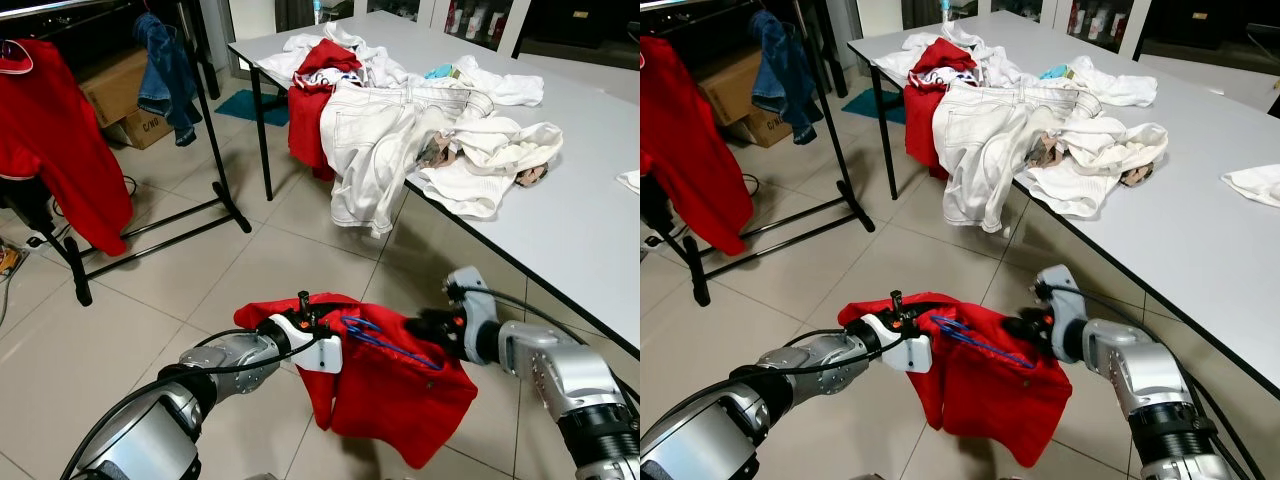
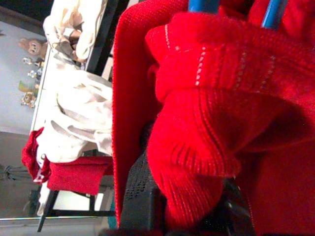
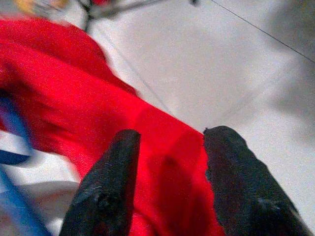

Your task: Hang hanger

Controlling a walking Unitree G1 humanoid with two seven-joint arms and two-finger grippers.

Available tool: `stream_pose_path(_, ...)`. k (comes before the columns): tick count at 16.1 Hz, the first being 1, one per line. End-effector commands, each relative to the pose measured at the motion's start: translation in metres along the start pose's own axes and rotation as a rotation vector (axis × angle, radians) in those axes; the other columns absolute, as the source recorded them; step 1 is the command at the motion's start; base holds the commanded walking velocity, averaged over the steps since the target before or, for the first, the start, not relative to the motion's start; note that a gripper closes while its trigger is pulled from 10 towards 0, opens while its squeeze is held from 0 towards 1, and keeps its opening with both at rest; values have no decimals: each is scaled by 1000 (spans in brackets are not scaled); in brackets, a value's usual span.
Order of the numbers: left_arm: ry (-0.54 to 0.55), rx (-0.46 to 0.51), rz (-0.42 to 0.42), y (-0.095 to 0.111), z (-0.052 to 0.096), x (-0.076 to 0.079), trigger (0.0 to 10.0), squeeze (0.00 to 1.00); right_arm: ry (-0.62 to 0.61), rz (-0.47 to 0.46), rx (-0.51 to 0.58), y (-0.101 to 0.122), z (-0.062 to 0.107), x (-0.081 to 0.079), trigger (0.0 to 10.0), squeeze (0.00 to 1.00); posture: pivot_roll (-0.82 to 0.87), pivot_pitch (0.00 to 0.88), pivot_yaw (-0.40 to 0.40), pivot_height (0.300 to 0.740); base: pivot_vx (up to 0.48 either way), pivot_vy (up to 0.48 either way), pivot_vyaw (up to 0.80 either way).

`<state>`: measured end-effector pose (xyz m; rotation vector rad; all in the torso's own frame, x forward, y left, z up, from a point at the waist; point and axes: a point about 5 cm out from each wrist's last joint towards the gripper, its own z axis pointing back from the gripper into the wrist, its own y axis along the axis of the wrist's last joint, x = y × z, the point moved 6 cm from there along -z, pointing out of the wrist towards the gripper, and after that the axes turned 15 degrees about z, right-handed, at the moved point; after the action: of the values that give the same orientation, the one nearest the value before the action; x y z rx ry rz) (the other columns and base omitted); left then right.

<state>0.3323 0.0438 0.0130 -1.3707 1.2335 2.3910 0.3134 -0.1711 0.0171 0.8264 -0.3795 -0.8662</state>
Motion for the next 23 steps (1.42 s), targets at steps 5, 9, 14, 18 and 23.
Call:
stream_pose_path(5, 19, 31, -37, 5, -3, -10, 10000, 0, -147, 63, 4, 12, 6, 28, 10000, 0, -152, 0, 36, 740, 0, 0, 0)
stream_pose_path(9, 18, 28, -41, 4, -2, -10, 10000, 0, -169, 40, 83, 29, 11, 33, 10000, 1000, -154, 0, 39, 740, 0, 0, 0)
stream_pose_path(14, 17, 30, -44, 5, -2, -11, 10000, 0, -135, 31, 43, 16, 14, 28, 10000, 1000, -155, 0, 39, 740, 0, 0, 0)
stream_pose_path(18, 14, 27, -50, 4, -2, -9, 10000, 0, -97, 31, -10, 3, 12, 17, 10000, 1000, -155, 0, 39, 740, 0, 0, 0)
stream_pose_path(23, 16, 29, -56, 4, -1, -9, 10000, 0, -61, 7, -83, -18, 6, 4, 10000, 0, -151, 0, 34, 740, 0, 0, 0)
